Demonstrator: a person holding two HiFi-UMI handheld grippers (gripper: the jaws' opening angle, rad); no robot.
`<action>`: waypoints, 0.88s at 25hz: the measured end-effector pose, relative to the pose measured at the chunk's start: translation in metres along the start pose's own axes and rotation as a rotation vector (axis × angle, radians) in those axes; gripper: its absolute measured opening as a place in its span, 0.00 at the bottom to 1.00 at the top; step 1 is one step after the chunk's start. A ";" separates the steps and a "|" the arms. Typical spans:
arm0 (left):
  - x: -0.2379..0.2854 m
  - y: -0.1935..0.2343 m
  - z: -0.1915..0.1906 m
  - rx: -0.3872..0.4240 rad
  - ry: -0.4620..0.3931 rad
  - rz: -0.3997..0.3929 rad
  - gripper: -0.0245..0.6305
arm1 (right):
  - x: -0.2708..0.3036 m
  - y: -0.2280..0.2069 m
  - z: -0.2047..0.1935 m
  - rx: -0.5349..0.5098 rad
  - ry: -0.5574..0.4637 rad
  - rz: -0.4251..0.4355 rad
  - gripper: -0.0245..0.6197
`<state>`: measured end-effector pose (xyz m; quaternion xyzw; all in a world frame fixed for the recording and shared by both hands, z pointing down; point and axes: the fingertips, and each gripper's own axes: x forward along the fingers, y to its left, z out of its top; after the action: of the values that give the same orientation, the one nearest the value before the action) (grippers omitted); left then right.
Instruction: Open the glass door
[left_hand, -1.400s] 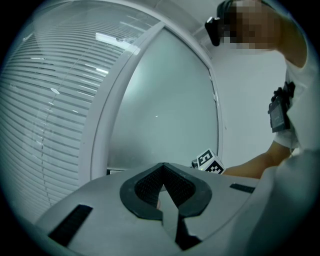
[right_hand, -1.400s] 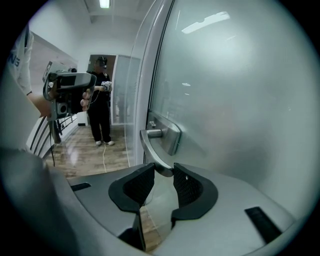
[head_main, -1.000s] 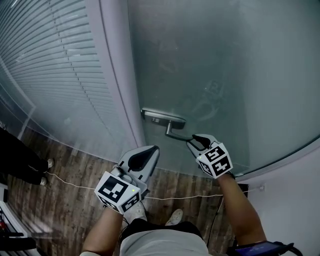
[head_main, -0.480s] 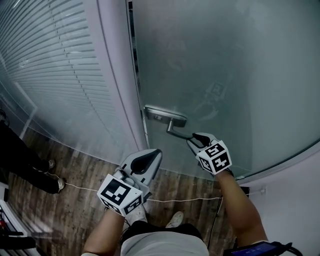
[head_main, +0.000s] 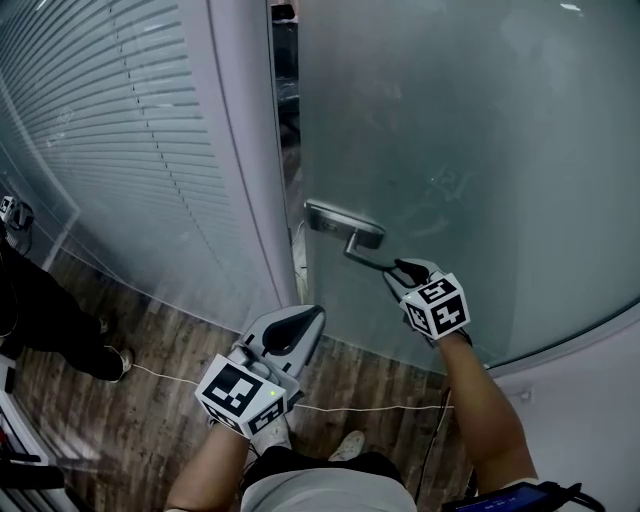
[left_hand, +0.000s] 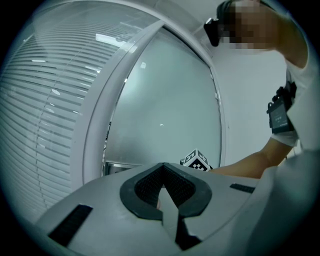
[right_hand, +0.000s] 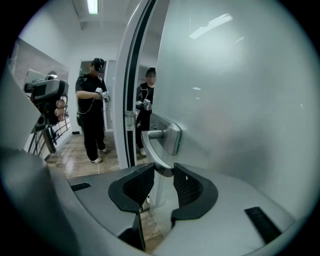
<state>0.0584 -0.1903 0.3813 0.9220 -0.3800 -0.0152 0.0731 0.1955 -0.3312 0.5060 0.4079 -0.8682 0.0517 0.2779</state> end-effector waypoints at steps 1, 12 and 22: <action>0.001 0.004 0.000 0.000 0.001 0.004 0.04 | 0.004 -0.004 0.001 0.005 -0.001 -0.003 0.23; 0.016 0.017 -0.001 0.001 0.004 0.028 0.04 | 0.037 -0.045 0.011 0.028 0.000 -0.027 0.23; 0.025 0.023 -0.016 0.006 0.019 0.054 0.04 | 0.063 -0.091 0.011 0.047 -0.022 -0.061 0.23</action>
<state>0.0612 -0.2223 0.4017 0.9116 -0.4043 -0.0035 0.0743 0.2253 -0.4376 0.5168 0.4412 -0.8569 0.0591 0.2600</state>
